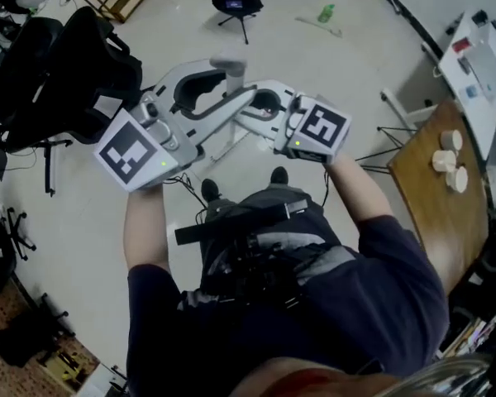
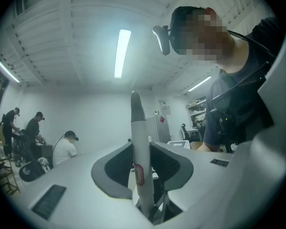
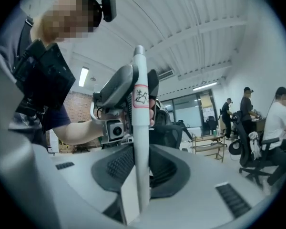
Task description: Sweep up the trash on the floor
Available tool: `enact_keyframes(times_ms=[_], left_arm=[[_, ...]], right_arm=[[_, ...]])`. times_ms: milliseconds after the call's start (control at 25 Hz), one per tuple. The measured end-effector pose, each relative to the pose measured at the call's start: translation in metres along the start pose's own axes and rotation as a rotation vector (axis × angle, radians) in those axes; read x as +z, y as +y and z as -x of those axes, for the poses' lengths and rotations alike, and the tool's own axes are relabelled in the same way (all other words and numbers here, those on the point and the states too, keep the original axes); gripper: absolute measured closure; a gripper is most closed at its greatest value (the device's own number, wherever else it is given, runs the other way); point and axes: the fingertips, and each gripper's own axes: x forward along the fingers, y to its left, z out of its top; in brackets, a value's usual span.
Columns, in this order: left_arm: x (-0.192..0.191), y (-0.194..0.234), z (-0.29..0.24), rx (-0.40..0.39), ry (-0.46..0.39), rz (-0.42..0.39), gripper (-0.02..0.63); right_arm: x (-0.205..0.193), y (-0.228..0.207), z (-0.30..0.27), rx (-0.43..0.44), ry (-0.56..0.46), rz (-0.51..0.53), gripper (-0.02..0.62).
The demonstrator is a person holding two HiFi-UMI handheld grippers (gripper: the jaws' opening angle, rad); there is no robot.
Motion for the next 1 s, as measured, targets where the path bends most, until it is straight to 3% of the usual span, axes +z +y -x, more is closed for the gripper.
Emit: enact_keyframes(times_ms=[360,640,1000], left_arm=[[0.0,0.007,-0.049,0.149,0.023,0.057,0.499],[-0.024,0.005,-0.078,0.092,0.056,0.075,0.503],[-0.044,0.01,-0.099,-0.081,0.024,0.101,0.503]], right_arm=[[0.001,-0.023,0.048,0.117,-0.019,0.006,0.488],[-0.025,-0.045,0.068,0.056,0.063,0.001,0.486],[-0.045,-0.072,0.082,-0.119,0.142,-0.021,0.485]])
